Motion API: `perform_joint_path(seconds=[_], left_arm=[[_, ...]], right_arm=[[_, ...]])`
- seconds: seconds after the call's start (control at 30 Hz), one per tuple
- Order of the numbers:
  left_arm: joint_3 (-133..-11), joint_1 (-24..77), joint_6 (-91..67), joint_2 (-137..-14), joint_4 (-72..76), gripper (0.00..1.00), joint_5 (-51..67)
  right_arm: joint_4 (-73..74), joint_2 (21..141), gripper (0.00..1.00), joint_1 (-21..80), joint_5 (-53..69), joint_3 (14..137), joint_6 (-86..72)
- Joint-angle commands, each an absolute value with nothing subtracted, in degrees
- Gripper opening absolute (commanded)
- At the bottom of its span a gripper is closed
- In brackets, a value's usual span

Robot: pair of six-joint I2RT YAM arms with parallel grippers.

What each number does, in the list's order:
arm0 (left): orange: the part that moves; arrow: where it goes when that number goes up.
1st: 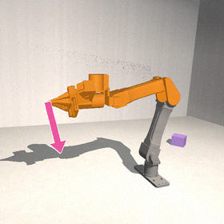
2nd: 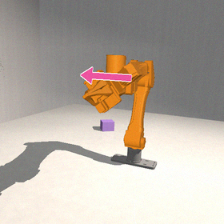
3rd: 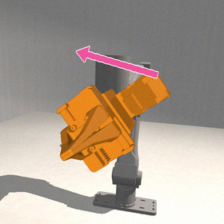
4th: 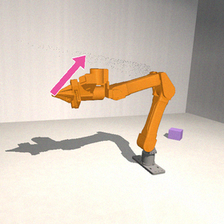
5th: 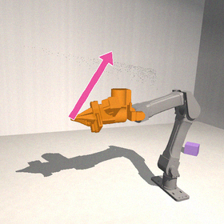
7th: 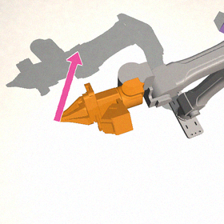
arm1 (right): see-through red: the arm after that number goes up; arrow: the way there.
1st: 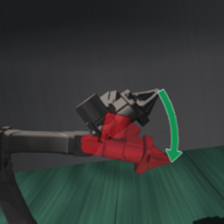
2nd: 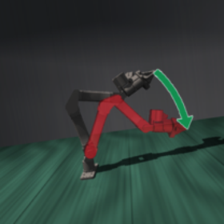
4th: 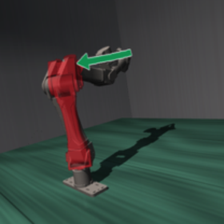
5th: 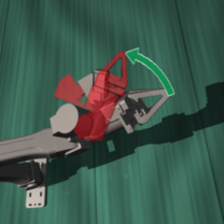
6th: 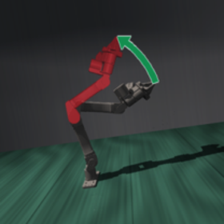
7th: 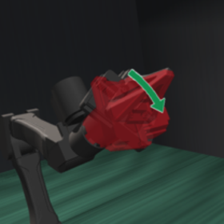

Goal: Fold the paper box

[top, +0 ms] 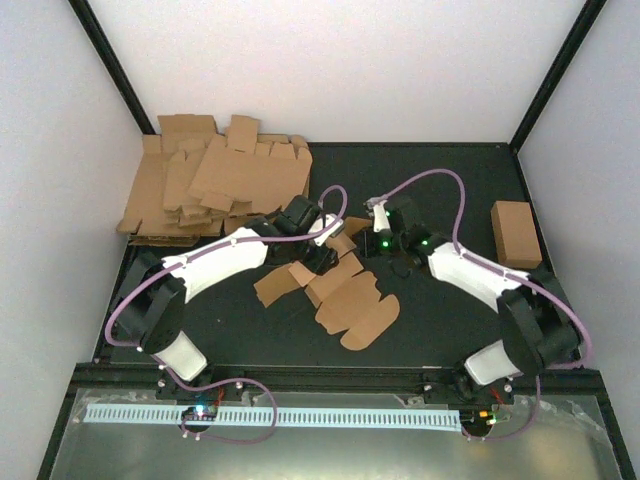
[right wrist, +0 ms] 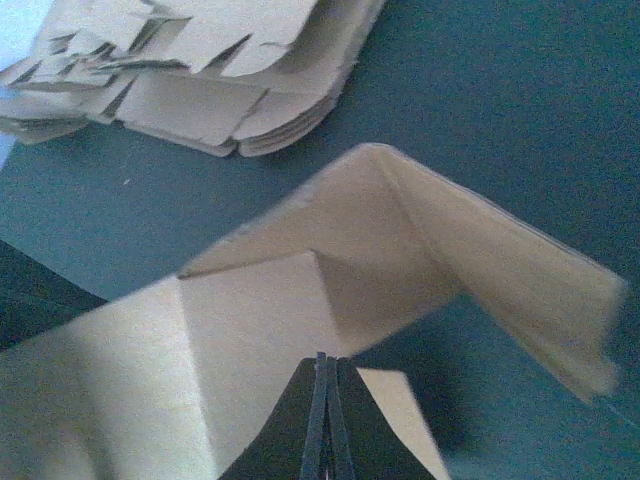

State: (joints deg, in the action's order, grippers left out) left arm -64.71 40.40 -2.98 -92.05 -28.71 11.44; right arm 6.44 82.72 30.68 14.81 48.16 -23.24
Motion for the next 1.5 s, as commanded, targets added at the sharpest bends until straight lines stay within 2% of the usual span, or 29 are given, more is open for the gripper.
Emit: perform_joint_path(seconds=[0.0,0.27,0.8,1.13,1.27,1.47], left_arm=[[-63.41,40.31,-2.43,-91.34,-25.3,0.58,13.96],[-60.64,40.44,-3.63,-90.7,-21.25,0.58,15.22],[-59.4,40.96,-3.8,-90.0,-18.19,0.58,17.59],[-58.07,40.96,-3.24,-90.11,-16.87,0.58,17.7],[-58.35,40.96,-3.08,-90.44,-17.2,0.58,17.52],[-58.29,40.99,-2.91,-89.7,-18.16,0.58,17.09]], right_arm=[[3.19,87.58,0.02,30.76,24.04,51.18,-23.66],[0.49,91.92,0.02,31.06,30.77,50.49,-24.74],[-5.96,90.93,0.02,31.65,43.53,48.69,-30.06],[-11.58,90.98,0.02,31.65,47.23,47.2,-36.24],[-10.33,90.72,0.02,31.24,46.18,46.95,-36.16],[3.45,86.86,0.06,30.62,34.84,49.37,-26.23]])
